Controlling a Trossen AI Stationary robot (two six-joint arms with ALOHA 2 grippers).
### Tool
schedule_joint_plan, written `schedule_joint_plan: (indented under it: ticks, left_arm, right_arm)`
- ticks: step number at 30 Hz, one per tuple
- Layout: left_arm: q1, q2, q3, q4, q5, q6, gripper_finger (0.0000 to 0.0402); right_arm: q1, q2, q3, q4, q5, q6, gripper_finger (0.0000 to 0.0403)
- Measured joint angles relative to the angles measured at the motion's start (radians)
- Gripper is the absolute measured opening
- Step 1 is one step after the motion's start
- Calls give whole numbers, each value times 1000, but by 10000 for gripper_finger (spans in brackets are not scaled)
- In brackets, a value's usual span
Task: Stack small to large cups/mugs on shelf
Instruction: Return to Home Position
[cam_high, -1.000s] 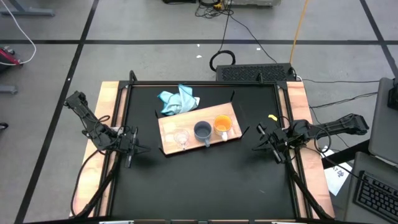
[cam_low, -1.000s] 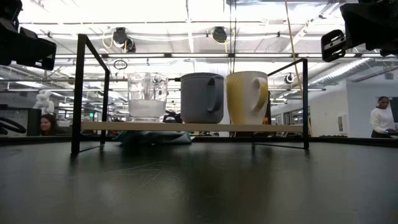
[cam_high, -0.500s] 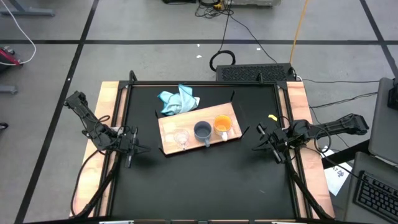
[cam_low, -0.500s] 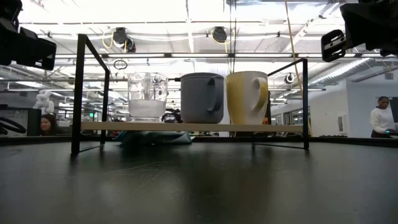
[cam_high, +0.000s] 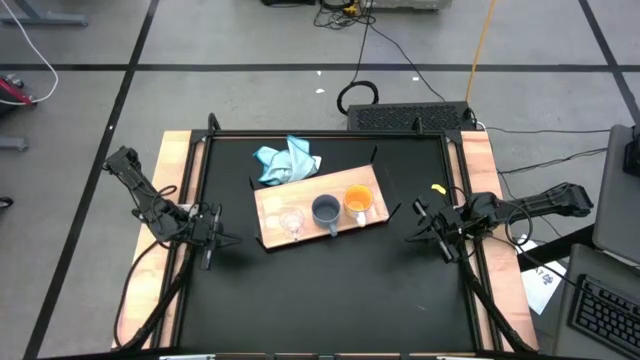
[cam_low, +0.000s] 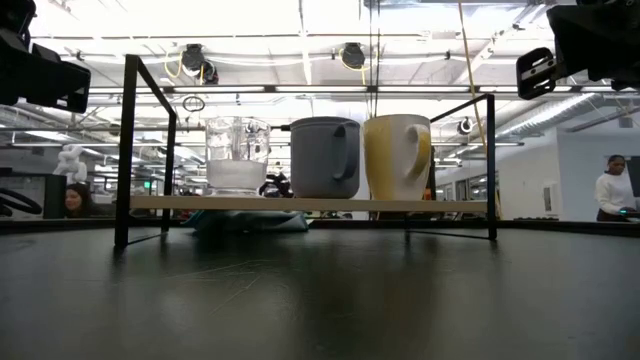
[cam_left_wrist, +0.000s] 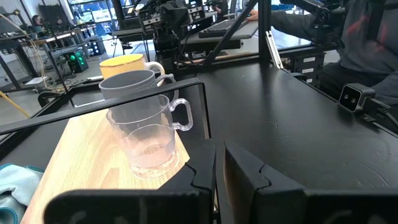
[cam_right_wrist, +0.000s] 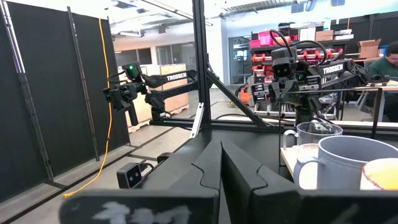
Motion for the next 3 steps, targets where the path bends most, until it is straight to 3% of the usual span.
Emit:
schedule_joint_plan:
  ticks: [3]
  left_arm:
    - [0, 0, 0, 0, 0, 0, 33]
  right_arm:
    - [0, 0, 0, 0, 0, 0, 0]
